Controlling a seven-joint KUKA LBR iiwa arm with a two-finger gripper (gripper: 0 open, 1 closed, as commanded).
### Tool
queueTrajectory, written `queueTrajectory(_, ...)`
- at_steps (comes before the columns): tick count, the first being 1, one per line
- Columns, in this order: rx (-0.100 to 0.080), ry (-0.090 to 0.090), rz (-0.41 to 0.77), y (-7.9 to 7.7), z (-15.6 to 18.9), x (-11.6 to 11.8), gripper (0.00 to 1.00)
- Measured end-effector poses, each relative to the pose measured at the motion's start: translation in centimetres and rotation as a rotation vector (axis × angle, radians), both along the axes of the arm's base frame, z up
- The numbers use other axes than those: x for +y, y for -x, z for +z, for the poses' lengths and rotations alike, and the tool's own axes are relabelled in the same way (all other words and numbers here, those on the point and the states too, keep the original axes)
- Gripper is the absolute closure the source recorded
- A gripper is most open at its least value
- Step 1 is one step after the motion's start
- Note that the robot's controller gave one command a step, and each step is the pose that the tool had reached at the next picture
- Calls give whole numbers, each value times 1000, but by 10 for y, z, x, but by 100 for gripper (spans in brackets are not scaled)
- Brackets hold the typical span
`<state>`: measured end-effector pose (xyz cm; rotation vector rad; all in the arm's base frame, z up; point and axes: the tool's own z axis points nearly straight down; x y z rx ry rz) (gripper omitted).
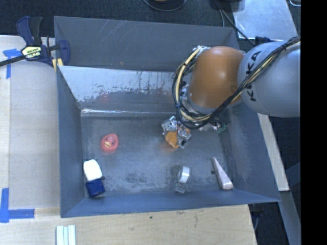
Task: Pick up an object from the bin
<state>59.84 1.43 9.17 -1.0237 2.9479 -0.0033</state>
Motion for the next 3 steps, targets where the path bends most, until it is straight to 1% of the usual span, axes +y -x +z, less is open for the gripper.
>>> queueTrajectory(1,0,0,-1,0,0,0,100)
queueTrajectory(2,-4,-1,-1,6,118,7,100)
queueTrajectory(3,-4,-1,-1,6,118,7,100)
